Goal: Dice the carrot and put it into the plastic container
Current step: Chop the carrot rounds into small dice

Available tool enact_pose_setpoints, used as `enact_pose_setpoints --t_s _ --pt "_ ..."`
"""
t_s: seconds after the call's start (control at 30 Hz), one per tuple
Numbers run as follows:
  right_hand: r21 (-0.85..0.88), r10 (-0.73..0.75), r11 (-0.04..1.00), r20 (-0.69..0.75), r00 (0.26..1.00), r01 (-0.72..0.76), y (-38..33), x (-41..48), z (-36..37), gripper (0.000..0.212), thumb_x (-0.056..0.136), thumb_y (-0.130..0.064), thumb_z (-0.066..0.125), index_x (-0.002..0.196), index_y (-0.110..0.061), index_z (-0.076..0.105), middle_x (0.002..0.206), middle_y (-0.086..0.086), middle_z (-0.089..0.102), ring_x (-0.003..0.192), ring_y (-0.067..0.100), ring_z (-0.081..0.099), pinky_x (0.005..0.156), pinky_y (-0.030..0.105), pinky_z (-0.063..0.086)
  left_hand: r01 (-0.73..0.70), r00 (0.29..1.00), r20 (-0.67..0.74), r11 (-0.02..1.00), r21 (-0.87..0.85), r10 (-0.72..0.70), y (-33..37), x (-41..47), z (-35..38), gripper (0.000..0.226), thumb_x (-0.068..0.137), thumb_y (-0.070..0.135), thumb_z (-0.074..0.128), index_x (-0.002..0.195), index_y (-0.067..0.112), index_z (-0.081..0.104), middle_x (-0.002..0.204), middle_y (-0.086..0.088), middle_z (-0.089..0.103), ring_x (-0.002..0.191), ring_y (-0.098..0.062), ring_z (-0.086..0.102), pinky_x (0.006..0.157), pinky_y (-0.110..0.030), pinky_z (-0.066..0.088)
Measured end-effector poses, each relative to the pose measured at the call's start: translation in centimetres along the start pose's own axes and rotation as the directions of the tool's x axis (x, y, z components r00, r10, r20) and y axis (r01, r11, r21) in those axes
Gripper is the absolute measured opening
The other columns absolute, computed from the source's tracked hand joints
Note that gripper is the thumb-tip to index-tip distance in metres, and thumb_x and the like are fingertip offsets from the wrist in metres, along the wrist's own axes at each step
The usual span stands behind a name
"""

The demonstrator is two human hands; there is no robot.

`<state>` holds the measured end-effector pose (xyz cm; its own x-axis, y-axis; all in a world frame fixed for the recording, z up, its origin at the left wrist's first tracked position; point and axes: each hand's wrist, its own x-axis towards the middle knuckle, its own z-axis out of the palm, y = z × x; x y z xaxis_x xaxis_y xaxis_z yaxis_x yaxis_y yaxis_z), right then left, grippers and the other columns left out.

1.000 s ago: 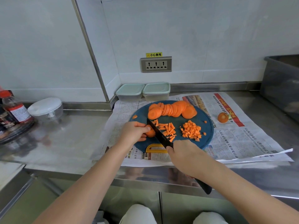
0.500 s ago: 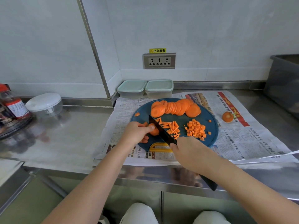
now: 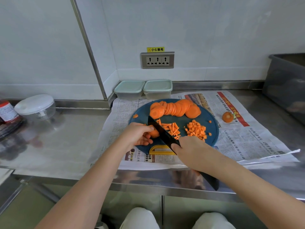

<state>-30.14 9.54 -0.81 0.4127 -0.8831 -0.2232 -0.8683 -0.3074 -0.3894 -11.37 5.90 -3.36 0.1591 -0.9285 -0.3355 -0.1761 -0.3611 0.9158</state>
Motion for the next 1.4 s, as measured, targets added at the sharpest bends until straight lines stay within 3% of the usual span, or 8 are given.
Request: enact_pose_setpoints --t_s 0.17,0.43,0.57,0.73,0.93,1.07,1.3,1.4 --pt "0.111 0.015 0.994 -0.094 0.995 -0.005 -0.4 -0.1 -0.3 0.033 0.103 -0.03 0.032 0.094 -0.007 0.053 0.076 0.003 0.049 0.07 0.019 0.051 0.058 0.029 0.043 -0.005 1.0 0.008 1.0 0.002 0.005 -0.1 -0.1 0.0 0.015 0.089 0.015 0.063 0.086 0.003 0.069 0.049 0.003 0.059 0.05 -0.012 0.057 0.044 -0.018 0.043" --pt "0.202 0.073 0.978 -0.062 0.995 -0.059 -0.5 0.3 -0.5 0.032 0.101 -0.032 0.037 0.078 -0.012 0.048 0.065 0.003 0.05 0.046 0.012 0.046 0.039 0.019 0.037 0.016 1.0 -0.025 0.999 0.031 -0.015 -0.1 0.3 0.0 0.012 0.086 0.014 0.065 0.079 0.003 0.065 0.055 -0.002 0.053 0.05 -0.015 0.052 0.045 -0.022 0.039" --pt "0.163 0.073 0.985 -0.063 0.995 -0.062 -0.6 0.4 -0.5 0.031 0.102 -0.031 0.036 0.078 -0.015 0.047 0.067 0.003 0.052 0.049 0.013 0.049 0.043 0.021 0.039 0.029 1.0 -0.004 0.997 0.073 -0.028 0.2 0.7 -0.2 0.015 0.087 0.016 0.065 0.082 0.002 0.064 0.054 -0.002 0.053 0.048 -0.014 0.05 0.042 -0.021 0.037" --pt "0.201 0.073 0.977 -0.015 0.997 -0.068 -0.6 0.3 -0.9 0.03 0.102 -0.029 0.036 0.081 -0.011 0.049 0.066 0.004 0.049 0.049 0.014 0.044 0.046 0.025 0.039 -0.019 0.996 0.093 0.998 0.061 0.013 0.0 0.9 -0.4 0.023 0.091 0.016 0.061 0.098 -0.005 0.067 0.067 -0.01 0.06 0.049 -0.015 0.063 0.043 -0.02 0.046" --pt "0.18 0.086 0.979 0.045 0.995 -0.092 -1.0 0.1 -1.9 0.029 0.102 -0.026 0.036 0.078 -0.012 0.044 0.068 0.005 0.045 0.049 0.014 0.042 0.047 0.028 0.038 -0.034 0.992 0.126 0.996 0.08 0.024 0.0 1.1 -0.6 0.017 0.091 0.015 0.061 0.089 0.0 0.067 0.066 -0.008 0.06 0.047 -0.014 0.061 0.041 -0.018 0.045" --pt "0.206 0.105 0.972 0.072 0.992 -0.117 -1.2 0.5 -2.2 0.028 0.101 -0.024 0.036 0.078 -0.01 0.044 0.065 0.007 0.046 0.035 0.011 0.043 0.04 0.024 0.039 -0.041 0.992 0.119 0.993 0.112 0.028 -0.1 1.2 -0.5 0.02 0.092 0.016 0.06 0.098 -0.003 0.065 0.069 -0.009 0.06 0.047 -0.014 0.061 0.041 -0.018 0.043" --pt "0.217 0.132 0.965 0.083 0.988 -0.147 -1.3 0.5 -2.0 0.028 0.1 -0.025 0.038 0.081 -0.007 0.045 0.059 0.007 0.048 0.031 0.011 0.041 0.037 0.022 0.037 -0.098 0.991 0.11 0.978 0.185 0.079 -0.4 1.4 -0.4 0.019 0.09 0.017 0.06 0.073 0.009 0.063 0.049 0.005 0.057 0.046 -0.012 0.053 0.043 -0.021 0.035" --pt "0.236 0.129 0.96 0.094 0.987 -0.148 -1.4 0.3 -2.2 0.027 0.101 -0.023 0.037 0.078 -0.01 0.043 0.059 0.006 0.046 0.028 0.009 0.039 0.037 0.021 0.036 -0.098 0.991 0.107 0.976 0.197 0.078 -0.4 1.4 -0.4 0.021 0.09 0.019 0.061 0.071 0.011 0.064 0.051 0.003 0.057 0.048 -0.013 0.052 0.044 -0.022 0.035"
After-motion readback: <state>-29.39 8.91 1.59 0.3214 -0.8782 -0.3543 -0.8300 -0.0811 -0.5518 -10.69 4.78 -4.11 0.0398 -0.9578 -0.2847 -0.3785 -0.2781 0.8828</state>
